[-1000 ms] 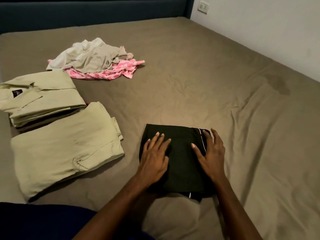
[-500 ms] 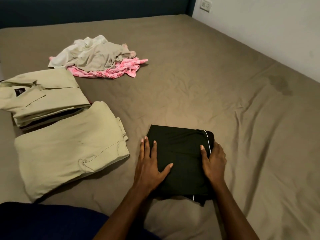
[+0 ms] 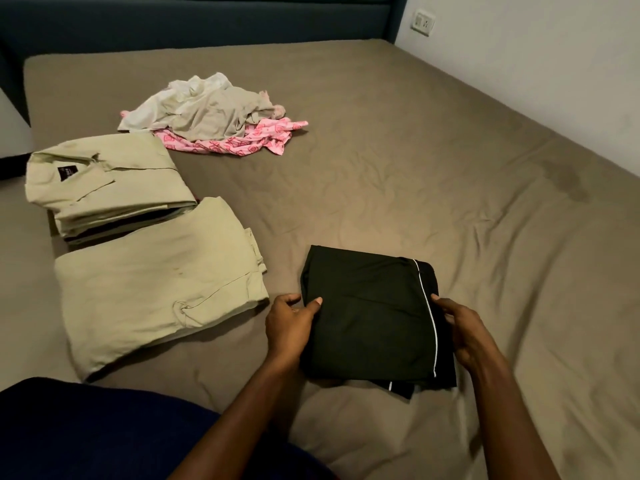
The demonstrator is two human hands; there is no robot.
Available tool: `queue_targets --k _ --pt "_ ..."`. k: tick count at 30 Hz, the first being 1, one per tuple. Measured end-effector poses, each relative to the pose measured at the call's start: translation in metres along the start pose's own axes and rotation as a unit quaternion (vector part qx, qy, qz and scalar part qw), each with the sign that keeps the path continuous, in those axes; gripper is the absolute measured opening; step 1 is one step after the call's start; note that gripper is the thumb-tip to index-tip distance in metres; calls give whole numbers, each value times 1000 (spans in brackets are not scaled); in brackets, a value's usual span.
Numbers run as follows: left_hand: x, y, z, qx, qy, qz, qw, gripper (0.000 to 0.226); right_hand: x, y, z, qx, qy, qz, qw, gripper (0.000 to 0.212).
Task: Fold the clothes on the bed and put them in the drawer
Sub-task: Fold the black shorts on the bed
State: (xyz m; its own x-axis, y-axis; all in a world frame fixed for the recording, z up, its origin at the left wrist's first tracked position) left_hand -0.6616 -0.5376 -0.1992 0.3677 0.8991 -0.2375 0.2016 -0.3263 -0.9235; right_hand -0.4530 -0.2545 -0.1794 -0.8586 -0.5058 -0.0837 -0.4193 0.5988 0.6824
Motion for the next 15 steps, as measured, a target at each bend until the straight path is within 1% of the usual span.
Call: queue_targets --k 2,4,5,7,8,9,11,12,14,15 --pt "4 1 2 7 42 1 999 40 5 -3 -1 8 36 -13 999 46" --pt "9 0 0 40 81 -9 996 40 11 -6 -7 16 65 -7 998 39" --pt "10 -1 0 57 88 -23 994 38 15 -7 -10 23 82 11 996 35" --pt "11 -3 -1 69 94 -75 990 24 19 -7 -16 38 115 65 991 33" --pt "13 -5 -1 53 104 -113 987 19 19 -7 -17 41 125 88 987 33" --pt "17 -3 -1 20 116 -153 981 18 18 -7 -17 39 131 100 986 34" --pt "24 1 -2 -51 137 -239 960 23 17 -10 -17 28 129 94 987 33" --pt "24 1 -3 -73 143 -270 950 27 20 -13 -17 28 130 77 988 34" --pt "24 -2 -4 -89 160 -288 940 32 25 -15 -19 13 133 32 990 36" --pt "23 -4 -4 -88 169 -284 939 33 26 -13 -19 -12 129 13 992 36"
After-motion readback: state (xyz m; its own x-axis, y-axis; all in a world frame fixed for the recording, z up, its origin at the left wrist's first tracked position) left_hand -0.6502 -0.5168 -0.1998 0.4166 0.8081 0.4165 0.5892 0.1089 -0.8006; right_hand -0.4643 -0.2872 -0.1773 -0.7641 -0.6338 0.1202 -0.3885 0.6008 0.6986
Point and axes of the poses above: each hand's wrist, its own z-axis towards the middle knuckle, its own x-axis out of the palm, y = z × x, the point moved 7 cm from there along z, towards the middle knuckle, and after that the axes turned 9 degrees about x, right-handed, at the moved point
